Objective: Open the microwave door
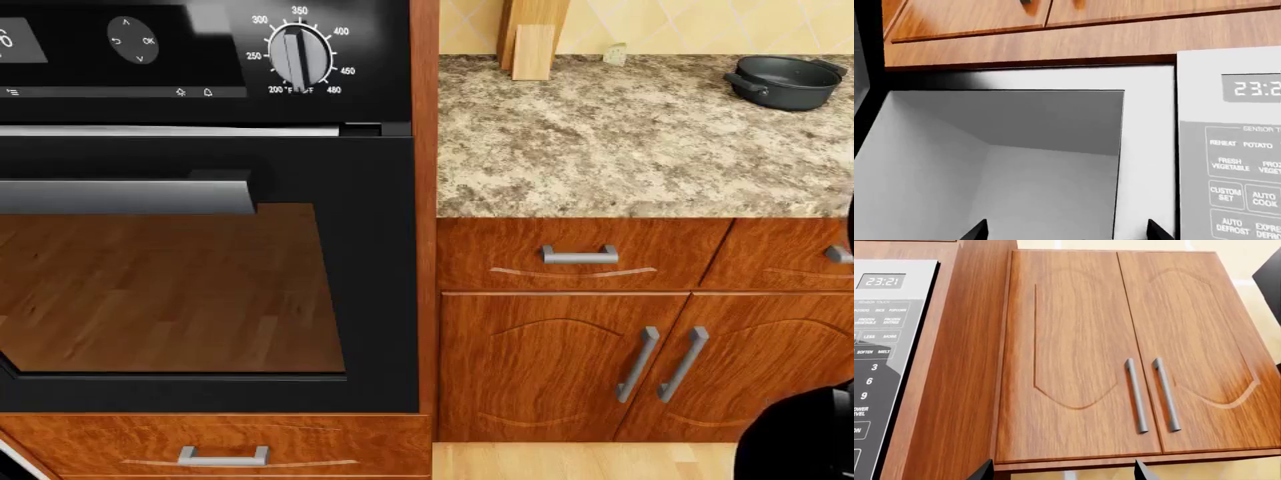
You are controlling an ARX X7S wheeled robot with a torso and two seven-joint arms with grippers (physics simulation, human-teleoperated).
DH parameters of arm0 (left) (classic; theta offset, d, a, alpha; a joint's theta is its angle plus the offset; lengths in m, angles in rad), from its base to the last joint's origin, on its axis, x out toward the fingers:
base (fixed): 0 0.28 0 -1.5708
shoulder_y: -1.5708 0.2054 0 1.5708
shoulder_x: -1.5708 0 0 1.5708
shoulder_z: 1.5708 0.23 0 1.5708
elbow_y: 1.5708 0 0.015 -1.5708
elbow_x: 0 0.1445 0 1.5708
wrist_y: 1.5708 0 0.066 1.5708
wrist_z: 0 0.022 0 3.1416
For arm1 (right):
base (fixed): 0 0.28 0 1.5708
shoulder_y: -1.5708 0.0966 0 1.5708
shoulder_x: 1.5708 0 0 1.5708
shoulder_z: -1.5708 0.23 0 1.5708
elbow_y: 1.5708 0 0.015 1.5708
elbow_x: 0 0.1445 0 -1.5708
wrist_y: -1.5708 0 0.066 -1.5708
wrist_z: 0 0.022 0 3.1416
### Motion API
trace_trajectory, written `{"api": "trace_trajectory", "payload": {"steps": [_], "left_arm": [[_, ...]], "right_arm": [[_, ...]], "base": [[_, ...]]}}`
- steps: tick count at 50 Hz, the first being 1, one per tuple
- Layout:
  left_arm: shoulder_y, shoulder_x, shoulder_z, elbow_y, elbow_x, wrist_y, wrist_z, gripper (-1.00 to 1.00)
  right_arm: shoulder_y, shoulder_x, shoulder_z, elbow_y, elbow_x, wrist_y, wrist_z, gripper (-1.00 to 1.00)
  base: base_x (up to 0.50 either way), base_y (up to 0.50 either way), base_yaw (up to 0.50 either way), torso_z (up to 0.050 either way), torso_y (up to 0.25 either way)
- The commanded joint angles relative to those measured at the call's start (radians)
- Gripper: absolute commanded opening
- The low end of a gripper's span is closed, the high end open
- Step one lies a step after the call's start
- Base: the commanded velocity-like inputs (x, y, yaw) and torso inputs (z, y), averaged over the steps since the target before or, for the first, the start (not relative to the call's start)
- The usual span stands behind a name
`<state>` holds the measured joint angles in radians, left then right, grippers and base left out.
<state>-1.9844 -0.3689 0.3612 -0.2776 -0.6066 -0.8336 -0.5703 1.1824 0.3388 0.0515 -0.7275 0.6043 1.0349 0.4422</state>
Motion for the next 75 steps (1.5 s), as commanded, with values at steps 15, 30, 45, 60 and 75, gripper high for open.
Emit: {"api": "trace_trajectory", "payload": {"steps": [15, 30, 45, 60, 75], "left_arm": [[-0.091, -0.058, 0.026, -0.195, 0.174, 0.116, -0.075, 1.0], [-0.137, -0.155, 0.053, -0.227, 0.229, 0.105, -0.053, 1.0], [-0.144, -0.248, 0.094, -0.239, 0.283, 0.09, -0.025, 1.0], [-0.169, -0.341, 0.142, -0.275, 0.347, 0.069, 0.008, 1.0], [-0.262, -0.408, 0.239, -0.489, 0.479, 0.145, 0.056, 1.0]], "right_arm": [[-0.007, 0.003, 0.002, -0.002, 0.013, -0.007, 0.011, 1.0], [0.004, 0.001, -0.008, 0.009, 0.017, -0.011, 0.015, 1.0], [0.004, 0.002, -0.021, 0.018, 0.016, -0.024, 0.017, 1.0], [0.004, 0.0, -0.032, 0.02, 0.02, -0.03, 0.023, 1.0], [0.017, 0.007, -0.031, 0.019, 0.03, -0.022, 0.031, 1.0]], "base": [[0.0, 0.0, 0.0, 0.0, 0.0], [0.0, 0.0, 0.0, 0.0, 0.0], [0.0, 0.0, 0.0, 0.0, 0.0], [0.0, 0.0, 0.0, 0.0, 0.0], [0.0, 0.0, 0.0, 0.0, 0.0]]}}
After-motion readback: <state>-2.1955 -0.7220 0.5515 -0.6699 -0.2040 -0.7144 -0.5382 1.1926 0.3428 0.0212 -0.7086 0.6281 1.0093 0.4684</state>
